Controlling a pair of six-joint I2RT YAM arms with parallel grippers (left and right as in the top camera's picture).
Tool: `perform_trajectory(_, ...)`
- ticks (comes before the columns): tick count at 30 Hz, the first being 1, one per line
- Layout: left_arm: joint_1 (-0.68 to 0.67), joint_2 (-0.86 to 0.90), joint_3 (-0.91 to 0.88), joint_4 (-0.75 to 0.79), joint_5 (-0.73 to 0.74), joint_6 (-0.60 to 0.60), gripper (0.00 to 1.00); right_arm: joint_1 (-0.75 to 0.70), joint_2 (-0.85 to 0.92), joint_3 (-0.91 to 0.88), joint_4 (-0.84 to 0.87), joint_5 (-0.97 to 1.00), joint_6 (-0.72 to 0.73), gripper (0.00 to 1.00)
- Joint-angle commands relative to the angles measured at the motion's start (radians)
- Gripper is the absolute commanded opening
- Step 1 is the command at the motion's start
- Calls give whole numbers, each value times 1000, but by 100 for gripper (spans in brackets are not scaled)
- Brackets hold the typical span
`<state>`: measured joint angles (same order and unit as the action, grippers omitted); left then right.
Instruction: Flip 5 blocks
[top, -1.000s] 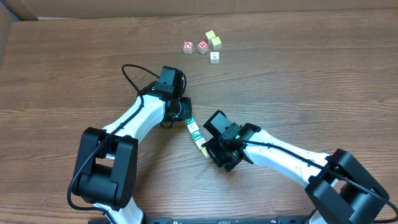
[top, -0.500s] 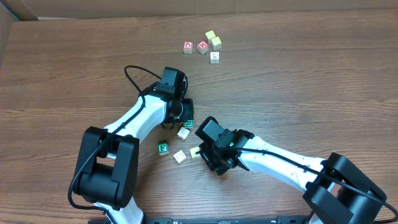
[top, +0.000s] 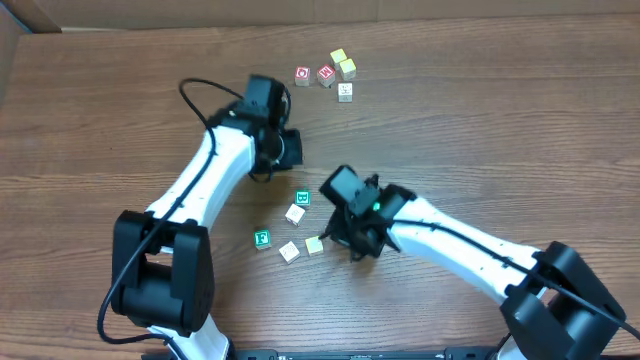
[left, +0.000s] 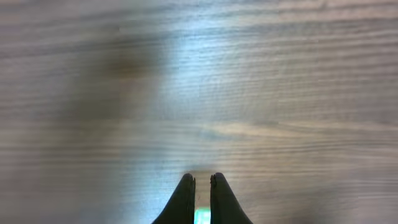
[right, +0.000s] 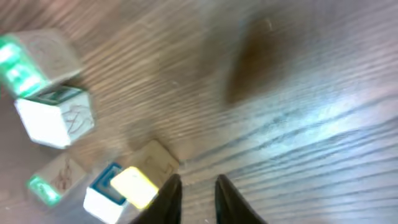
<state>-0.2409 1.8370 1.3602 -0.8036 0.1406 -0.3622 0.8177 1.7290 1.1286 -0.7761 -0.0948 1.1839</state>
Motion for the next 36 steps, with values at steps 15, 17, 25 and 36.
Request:
perform_trajectory(15, 121, -31, -95, -438, -150, -53, 4, 103, 20, 48, 16, -64, -293, 42)
perform_trajectory(17, 121, -31, -148, -423, -128, -53, 4, 138, 43, 48, 45, -64, -285, 41)
perform_trajectory(25, 120, -31, -294, -369, -14, -6, 4, 214, 161, 48, 120, -64, -161, 39)
perform_trajectory(36, 115, -31, -318, -79, 201, -29, 4, 172, 221, 48, 225, 24, -83, 37)
